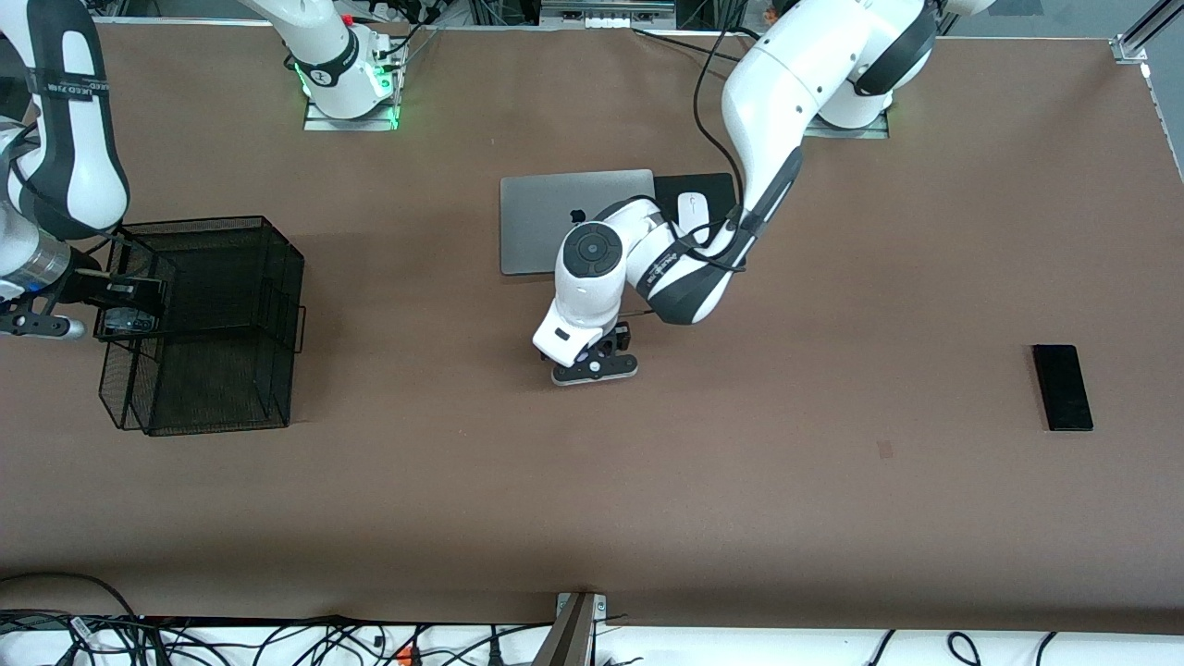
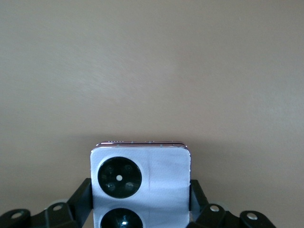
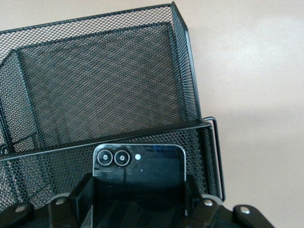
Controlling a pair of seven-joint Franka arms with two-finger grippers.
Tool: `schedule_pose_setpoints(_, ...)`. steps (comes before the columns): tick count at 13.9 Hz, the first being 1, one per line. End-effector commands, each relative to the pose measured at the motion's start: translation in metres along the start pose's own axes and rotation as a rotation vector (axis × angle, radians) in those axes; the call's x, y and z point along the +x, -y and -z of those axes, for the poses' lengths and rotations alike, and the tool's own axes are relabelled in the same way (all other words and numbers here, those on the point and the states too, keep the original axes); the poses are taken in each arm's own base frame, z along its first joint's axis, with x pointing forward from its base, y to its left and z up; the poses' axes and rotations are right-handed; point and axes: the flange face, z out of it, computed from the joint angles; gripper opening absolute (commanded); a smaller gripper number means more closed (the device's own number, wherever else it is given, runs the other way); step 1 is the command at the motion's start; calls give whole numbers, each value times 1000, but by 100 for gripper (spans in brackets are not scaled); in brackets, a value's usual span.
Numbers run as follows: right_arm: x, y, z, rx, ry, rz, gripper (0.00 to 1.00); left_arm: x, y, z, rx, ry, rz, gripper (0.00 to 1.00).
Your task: Place phones with both arms
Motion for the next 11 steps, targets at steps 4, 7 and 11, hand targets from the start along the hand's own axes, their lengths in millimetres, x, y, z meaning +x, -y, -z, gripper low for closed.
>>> schedule_pose_setpoints(4, 7, -7, -6, 22, -7, -2, 30, -11, -16, -21, -11, -31, -16, 38)
schedule_pose_setpoints(7, 7, -4, -4, 25, -6, -1, 87, -13, -16, -24, -8, -26, -15, 42)
schedule_pose_setpoints(11, 10, 2, 4, 38, -2, 8, 100, -17, -19, -29, -17, -29, -21, 50)
